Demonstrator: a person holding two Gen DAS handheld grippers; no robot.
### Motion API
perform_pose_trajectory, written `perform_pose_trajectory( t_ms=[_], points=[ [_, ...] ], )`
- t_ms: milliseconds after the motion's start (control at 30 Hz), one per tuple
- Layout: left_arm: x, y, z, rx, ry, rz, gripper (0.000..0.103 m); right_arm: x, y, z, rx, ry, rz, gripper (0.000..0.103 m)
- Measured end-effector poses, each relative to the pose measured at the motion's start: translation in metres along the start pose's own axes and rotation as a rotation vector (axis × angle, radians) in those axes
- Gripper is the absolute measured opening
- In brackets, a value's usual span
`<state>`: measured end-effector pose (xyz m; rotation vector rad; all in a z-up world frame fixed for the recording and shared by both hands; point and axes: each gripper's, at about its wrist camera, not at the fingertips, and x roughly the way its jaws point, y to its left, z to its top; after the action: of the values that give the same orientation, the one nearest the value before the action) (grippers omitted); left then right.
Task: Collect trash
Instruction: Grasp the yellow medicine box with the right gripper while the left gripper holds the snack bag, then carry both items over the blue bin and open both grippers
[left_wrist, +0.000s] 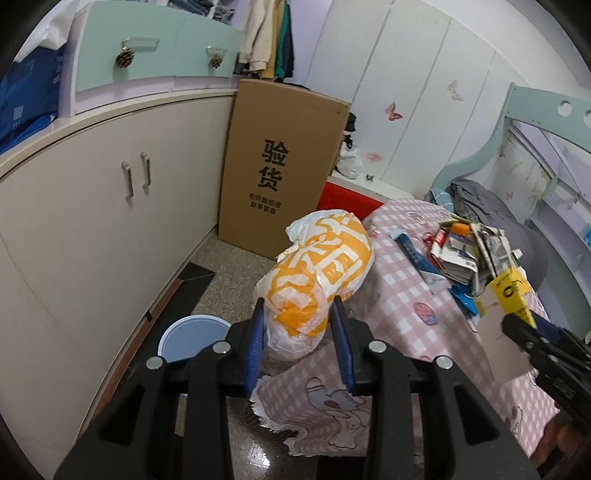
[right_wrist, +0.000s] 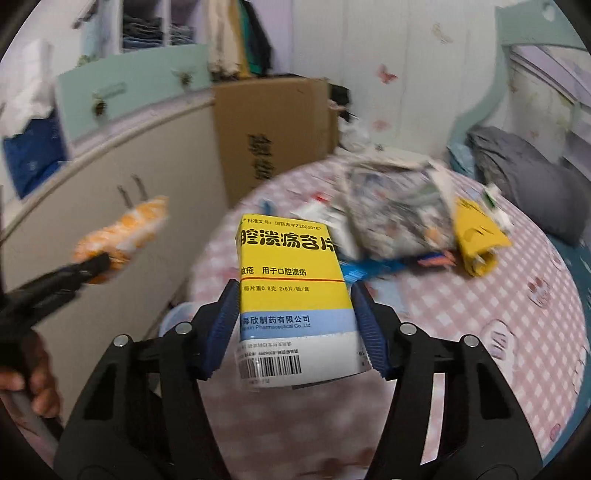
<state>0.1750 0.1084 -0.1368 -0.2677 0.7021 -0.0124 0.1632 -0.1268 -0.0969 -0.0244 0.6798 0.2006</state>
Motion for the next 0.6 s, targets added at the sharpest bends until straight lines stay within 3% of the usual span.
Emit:
perform_pose_trajectory(
  t_ms=[167,300,433,600],
  points=[
    [0.005,0.034,0.003,-0.049,0.003,0.069,0.033,0.021,0.052,0.016,-0.05,-0.004,0.135,0.06],
    [0.011,0.074,0.007,-0.098,0.014,0.153,0.033,0.062,0.101,0.024,-0.094,0.04,0.243,0.061],
    [0.022,0.108,0.012,-0.13,0.029,0.242,0.033,0.117,0.143,0.024,-0.116,0.076,0.262,0.065],
    [0.044,0.139,0.021,-0.154,0.063,0.313,0.033,0.183,0.168,0.018,-0.061,0.162,0.301,0.075]
  ],
)
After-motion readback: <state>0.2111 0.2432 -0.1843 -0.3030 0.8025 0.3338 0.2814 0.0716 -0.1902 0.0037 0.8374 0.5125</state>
